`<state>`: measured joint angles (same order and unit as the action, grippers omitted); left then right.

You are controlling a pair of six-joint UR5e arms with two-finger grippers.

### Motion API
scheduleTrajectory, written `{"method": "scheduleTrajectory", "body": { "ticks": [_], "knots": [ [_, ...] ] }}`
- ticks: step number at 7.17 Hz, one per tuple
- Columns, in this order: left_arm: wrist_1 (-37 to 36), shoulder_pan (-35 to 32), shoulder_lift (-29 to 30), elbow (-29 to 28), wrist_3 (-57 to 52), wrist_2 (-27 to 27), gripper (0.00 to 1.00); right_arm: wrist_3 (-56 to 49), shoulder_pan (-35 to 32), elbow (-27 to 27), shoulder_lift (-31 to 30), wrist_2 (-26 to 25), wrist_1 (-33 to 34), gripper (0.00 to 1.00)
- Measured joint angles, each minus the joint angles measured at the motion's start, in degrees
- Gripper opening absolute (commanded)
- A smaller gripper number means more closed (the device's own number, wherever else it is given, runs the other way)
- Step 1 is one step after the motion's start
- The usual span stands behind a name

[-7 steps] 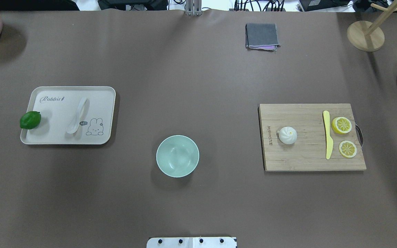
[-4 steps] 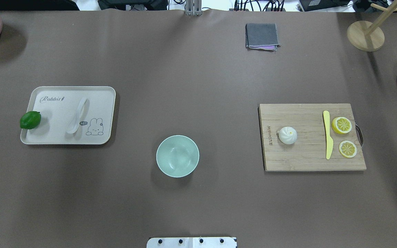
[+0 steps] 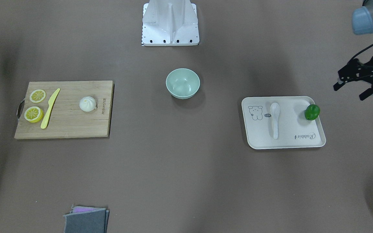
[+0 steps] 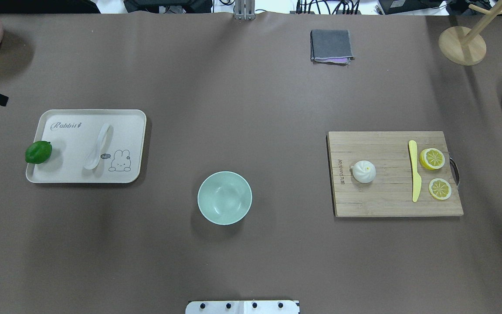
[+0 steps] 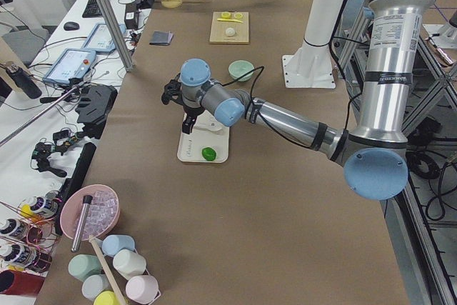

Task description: Put spoon and bun in bowl

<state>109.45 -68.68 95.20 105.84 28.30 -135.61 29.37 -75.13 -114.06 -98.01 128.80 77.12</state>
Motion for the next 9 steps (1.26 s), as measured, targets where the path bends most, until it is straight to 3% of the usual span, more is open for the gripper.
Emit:
{"method": "scheduleTrajectory", "body": {
  "ticks": [5, 6, 9],
  "knots": [
    [3.1, 15.6, 7.7, -7.0, 14.8, 15.2, 0.97, 22.6, 16.2, -0.9, 5.3, -12.7, -2.1, 0.98],
    [4.5, 17.4, 8.4, -9.2, 15.6, 17.6, 0.92, 25.9, 19.4, -1.1, 6.1, -15.6, -1.9, 0.98],
    [10.3, 21.4, 9.2, -14.3, 16.8, 21.1, 0.47, 29.2, 23.4, -1.6, 6.6, -19.5, -1.6, 0.99]
  ]
}}
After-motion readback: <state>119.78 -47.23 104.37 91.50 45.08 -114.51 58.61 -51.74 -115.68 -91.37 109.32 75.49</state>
